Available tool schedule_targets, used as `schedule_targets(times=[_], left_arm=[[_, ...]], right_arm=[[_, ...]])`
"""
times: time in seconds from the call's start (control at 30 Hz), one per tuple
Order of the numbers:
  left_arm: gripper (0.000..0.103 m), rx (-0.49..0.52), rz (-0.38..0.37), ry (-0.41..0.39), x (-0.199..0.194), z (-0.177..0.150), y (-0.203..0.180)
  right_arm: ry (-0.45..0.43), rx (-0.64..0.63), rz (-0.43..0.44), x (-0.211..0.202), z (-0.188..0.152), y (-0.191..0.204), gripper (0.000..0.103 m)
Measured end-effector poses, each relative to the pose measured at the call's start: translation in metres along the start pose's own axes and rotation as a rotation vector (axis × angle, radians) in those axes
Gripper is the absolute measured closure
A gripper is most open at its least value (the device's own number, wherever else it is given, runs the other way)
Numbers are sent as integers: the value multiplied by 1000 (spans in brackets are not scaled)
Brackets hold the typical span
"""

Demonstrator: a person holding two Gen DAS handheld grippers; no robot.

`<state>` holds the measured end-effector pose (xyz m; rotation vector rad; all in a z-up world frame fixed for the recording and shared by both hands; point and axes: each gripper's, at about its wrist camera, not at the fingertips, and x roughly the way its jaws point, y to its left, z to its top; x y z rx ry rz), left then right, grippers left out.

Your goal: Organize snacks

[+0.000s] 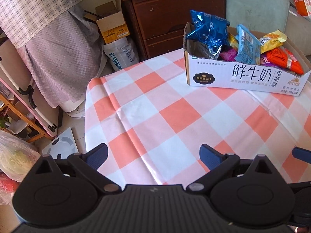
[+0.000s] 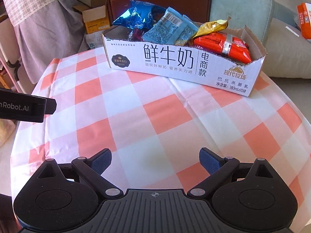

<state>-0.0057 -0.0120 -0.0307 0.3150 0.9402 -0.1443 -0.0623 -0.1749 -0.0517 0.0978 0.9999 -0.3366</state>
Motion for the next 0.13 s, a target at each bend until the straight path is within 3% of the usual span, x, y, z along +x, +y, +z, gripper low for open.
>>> schedule_targets(times=[0.13], left_arm=[[3, -10, -11, -11, -4, -1, 8]], right_arm=[[-46, 46, -20, 9, -18, 8, 4]])
